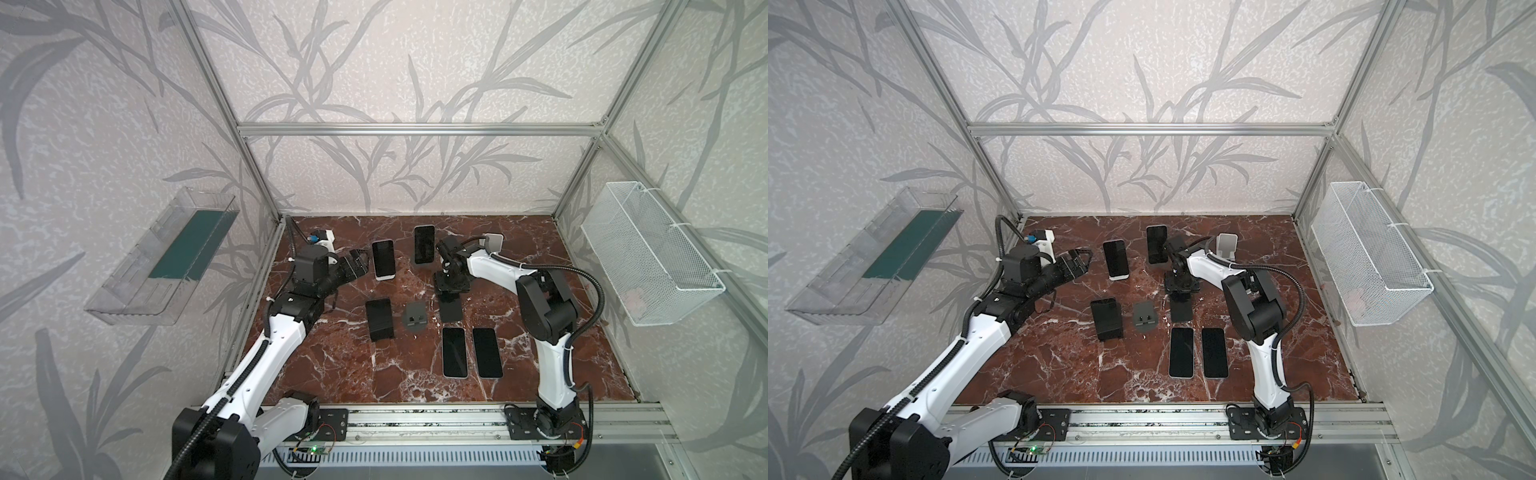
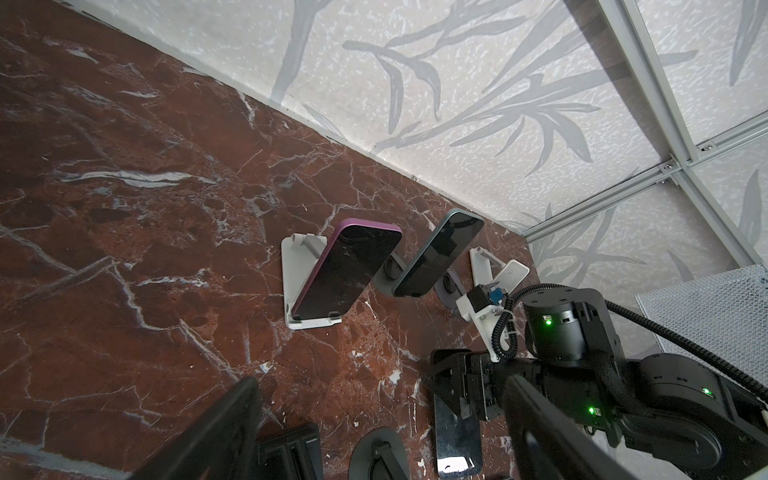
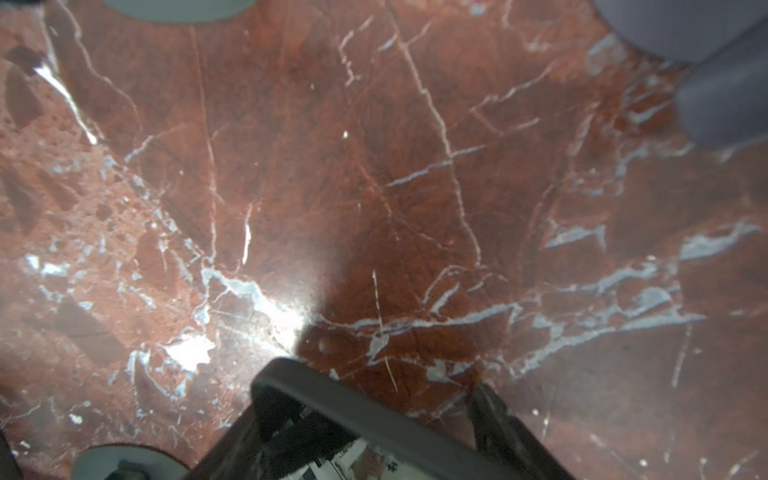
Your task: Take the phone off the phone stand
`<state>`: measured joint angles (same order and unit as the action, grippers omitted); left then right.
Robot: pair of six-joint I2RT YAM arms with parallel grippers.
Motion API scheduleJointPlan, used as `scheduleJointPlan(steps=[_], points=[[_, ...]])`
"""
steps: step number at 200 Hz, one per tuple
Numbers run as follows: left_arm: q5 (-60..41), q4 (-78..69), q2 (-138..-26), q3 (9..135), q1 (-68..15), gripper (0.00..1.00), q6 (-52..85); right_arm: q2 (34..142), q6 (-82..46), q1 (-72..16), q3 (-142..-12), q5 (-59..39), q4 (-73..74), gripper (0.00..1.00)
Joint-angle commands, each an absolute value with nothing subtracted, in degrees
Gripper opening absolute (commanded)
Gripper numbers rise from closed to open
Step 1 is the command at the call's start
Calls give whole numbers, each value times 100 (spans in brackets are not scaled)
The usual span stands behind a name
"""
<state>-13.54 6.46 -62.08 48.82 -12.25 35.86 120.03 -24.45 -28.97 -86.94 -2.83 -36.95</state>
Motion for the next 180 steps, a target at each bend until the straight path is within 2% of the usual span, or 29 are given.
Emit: scheduleJointPlan(steps=[1, 45, 117, 180], points=[[-1371, 694, -6231, 4969, -1204, 91, 3578, 12091, -2630, -2933, -8578, -171, -3674, 71], [-1327, 550, -6128, 4888, -1204, 91, 3577, 11863, -2923, -2930, -8170, 3, -3407, 75], [-1355, 554, -6157, 4893, -1204, 91, 3597, 11625, -3336, -2923, -7726, 322, -3072, 76], [-1408, 553, -6207, 4896, -1208, 91, 3621, 11536, -3401, -2922, -7695, 220, -2966, 78]])
